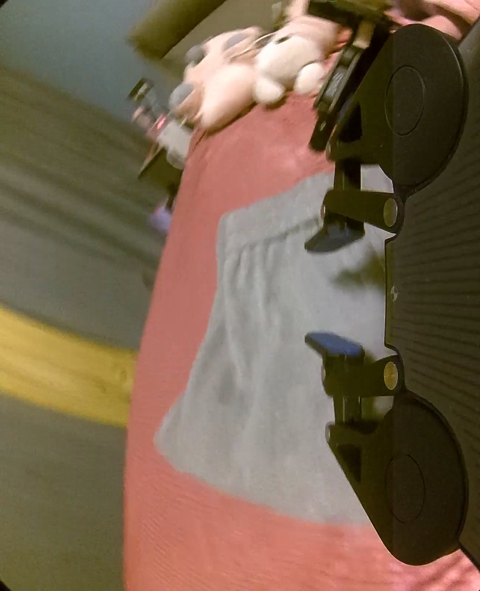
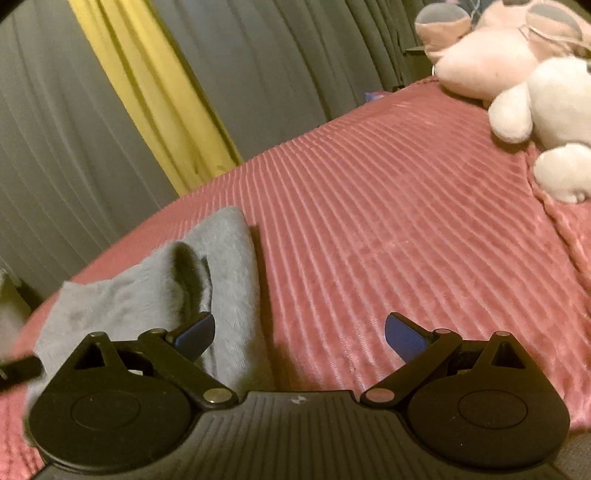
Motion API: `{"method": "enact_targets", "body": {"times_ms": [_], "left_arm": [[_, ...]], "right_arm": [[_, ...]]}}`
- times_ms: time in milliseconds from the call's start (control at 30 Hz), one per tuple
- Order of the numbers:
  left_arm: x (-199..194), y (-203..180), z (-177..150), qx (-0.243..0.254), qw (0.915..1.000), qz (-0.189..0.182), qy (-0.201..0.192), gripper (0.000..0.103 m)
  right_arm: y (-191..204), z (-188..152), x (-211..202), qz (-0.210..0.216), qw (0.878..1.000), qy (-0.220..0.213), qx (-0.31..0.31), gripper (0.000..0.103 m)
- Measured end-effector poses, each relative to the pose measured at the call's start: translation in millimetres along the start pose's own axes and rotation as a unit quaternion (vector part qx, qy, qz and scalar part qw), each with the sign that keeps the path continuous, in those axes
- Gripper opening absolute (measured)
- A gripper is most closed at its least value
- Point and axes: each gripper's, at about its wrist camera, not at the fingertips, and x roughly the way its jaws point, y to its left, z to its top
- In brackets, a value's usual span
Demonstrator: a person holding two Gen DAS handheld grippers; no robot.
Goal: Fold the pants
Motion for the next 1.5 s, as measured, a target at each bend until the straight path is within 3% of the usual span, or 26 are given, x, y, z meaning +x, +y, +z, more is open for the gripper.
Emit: {"method": "enact_targets", "body": {"times_ms": [100,200,300,367,433,467,533,567,633,967,1033,1133,1233,1333,1400,1500], "left_arm": [[-30,35,5,-0.037,0.9966,0.059,-0.044,0.08],[-50,70,11,-0.081,0.9833,0.143,-0.078,0.086],[-53,100,-4,-0.127,0.9684,0.208,-0.054,0.085],[-47,125,-14,-0.21,0.9582,0.194,-0.01,0.081],[-47,139,-22,-0.273,0.9452,0.179,-0.006,0.078],[-49,140,-20,-0.279,0.9418,0.188,-0.01,0.079],[-47,135,-18,-0.263,0.9436,0.201,-0.007,0.081],[-50,134,-20,-0.252,0.9476,0.197,-0.004,0.082],[-46,132,-18,-0.235,0.953,0.191,0.003,0.082],[-22,142,-18,-0.248,0.9497,0.188,0.035,0.082],[-22,142,-19,-0.246,0.9504,0.187,0.034,0.082],[-21,144,-19,-0.254,0.9498,0.18,0.031,0.082],[-17,150,-20,-0.267,0.9466,0.177,0.032,0.082],[-17,151,-20,-0.271,0.9456,0.177,0.03,0.082],[-18,152,-21,-0.274,0.9452,0.175,0.028,0.082],[-18,153,-21,-0.277,0.9444,0.175,0.027,0.082]], "right_arm": [[-6,3,4,0.028,0.999,0.009,0.023,0.099],[-5,3,6,0.062,0.997,0.022,0.048,0.099],[4,3,0,0.106,0.991,0.024,0.071,0.099],[12,3,-5,0.146,0.986,0.023,0.079,0.099],[20,0,-5,0.178,0.981,0.029,0.077,0.099],[24,-1,-2,0.179,0.981,0.036,0.071,0.098],[30,-5,8,0.16,0.984,0.059,0.058,0.088],[32,-7,15,0.158,0.983,0.076,0.059,0.077],[34,-10,26,0.163,0.979,0.105,0.064,0.072],[33,1,62,0.168,0.971,0.149,0.088,0.076],[34,4,69,0.168,0.969,0.159,0.088,0.081],[36,5,80,0.183,0.965,0.162,0.094,0.096],[46,5,87,0.183,0.965,0.159,0.098,0.098],[57,5,84,0.178,0.97,0.151,0.07,0.091],[59,4,80,0.164,0.975,0.142,0.049,0.067],[51,5,75,0.176,0.974,0.137,0.048,0.059]]}}
